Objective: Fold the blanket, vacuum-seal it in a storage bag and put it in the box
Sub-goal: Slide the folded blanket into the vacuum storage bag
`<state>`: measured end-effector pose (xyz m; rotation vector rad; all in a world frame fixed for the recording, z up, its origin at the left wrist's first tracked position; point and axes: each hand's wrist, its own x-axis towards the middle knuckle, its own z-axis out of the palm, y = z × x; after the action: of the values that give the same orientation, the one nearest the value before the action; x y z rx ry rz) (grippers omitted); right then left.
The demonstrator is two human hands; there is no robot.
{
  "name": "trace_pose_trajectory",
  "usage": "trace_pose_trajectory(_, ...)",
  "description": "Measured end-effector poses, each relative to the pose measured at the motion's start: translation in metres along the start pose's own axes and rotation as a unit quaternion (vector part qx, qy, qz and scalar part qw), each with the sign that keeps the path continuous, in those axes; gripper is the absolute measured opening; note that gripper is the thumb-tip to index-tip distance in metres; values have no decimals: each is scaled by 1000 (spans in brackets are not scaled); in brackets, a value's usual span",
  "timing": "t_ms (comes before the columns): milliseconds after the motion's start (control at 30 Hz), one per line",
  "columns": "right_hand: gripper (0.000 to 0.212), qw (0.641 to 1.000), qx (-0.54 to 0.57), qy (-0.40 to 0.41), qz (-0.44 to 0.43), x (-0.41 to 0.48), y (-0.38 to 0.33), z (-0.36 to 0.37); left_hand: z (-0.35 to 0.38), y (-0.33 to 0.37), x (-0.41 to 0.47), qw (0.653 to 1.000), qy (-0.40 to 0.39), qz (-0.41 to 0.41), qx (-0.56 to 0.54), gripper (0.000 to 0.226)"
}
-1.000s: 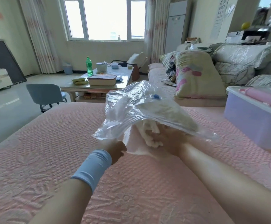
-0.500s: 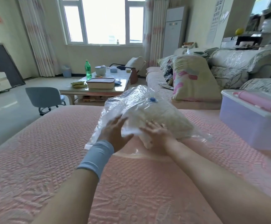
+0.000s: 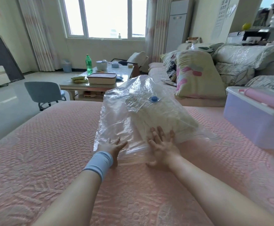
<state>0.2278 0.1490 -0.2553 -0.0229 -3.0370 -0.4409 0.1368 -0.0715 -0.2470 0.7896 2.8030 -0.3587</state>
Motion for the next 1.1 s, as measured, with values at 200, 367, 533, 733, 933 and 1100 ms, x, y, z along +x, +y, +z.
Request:
trace_pose_trajectory(200, 81, 995, -50, 72, -55, 4, -14, 5, 0, 8, 2, 1000, -18, -3, -12, 116)
trace_pose_trajectory(367, 45, 993, -11, 114, -43, 4, -5, -1, 1, 23, 2, 998, 17, 24, -61, 112)
trace_pose_trajectory(533, 18, 969, 50, 240, -35, 27, 27, -10, -44, 38, 26, 999, 15, 5, -48, 80)
trace_pose_trajectory(733, 6, 960, 64, 269, -46, 75, 66, -2, -105, 60, 89, 996, -72, 46, 13, 47)
trace_pose_trajectory(933, 26, 965, 123, 229, -47, 119, 118, -22, -177, 58, 136, 993, -86, 67, 40, 39)
trace_pose_trajectory(1100, 32, 959, 264, 96, 33, 135, 156, -85, -275, 51, 135, 995, -10, 100, -8, 30)
